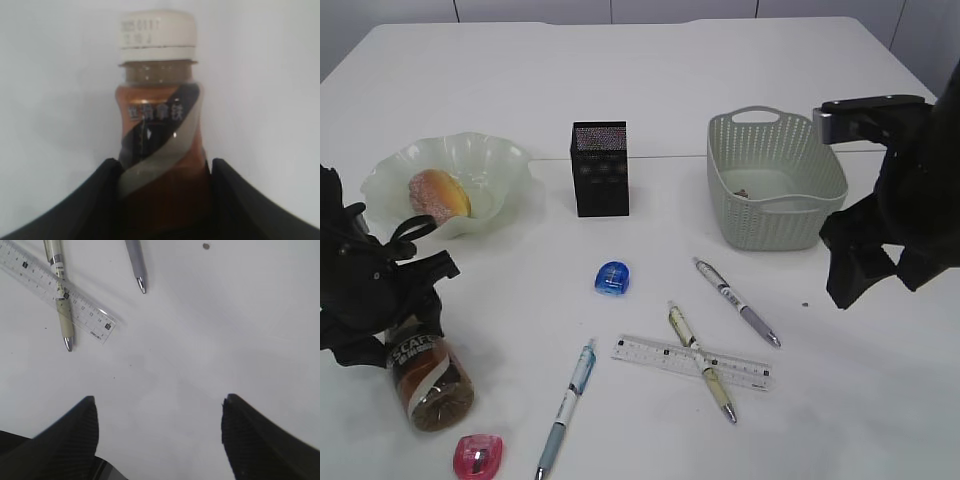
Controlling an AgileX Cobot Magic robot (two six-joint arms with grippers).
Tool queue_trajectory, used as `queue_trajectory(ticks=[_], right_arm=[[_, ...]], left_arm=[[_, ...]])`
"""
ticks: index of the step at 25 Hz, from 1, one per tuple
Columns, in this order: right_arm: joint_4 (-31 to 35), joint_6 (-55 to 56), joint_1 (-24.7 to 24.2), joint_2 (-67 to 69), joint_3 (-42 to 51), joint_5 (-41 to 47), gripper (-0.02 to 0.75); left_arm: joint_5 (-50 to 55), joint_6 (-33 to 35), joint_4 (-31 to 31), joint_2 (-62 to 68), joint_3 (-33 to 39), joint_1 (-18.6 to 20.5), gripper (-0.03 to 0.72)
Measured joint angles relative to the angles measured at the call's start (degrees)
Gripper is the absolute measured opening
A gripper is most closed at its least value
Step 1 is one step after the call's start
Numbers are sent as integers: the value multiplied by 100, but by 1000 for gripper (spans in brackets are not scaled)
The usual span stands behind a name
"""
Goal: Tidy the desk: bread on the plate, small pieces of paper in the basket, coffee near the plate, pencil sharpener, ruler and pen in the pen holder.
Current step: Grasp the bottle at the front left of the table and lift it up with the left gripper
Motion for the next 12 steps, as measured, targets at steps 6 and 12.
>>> queue_trajectory(ticks=[6,12], right_arm=[[-12,-5,0,0,0,-9,561],[-83,-5,0,0,0,-22,561]], left_arm=[[-55,-4,88,0,0,0,375],[-127,-13,364,0,0,0,373]])
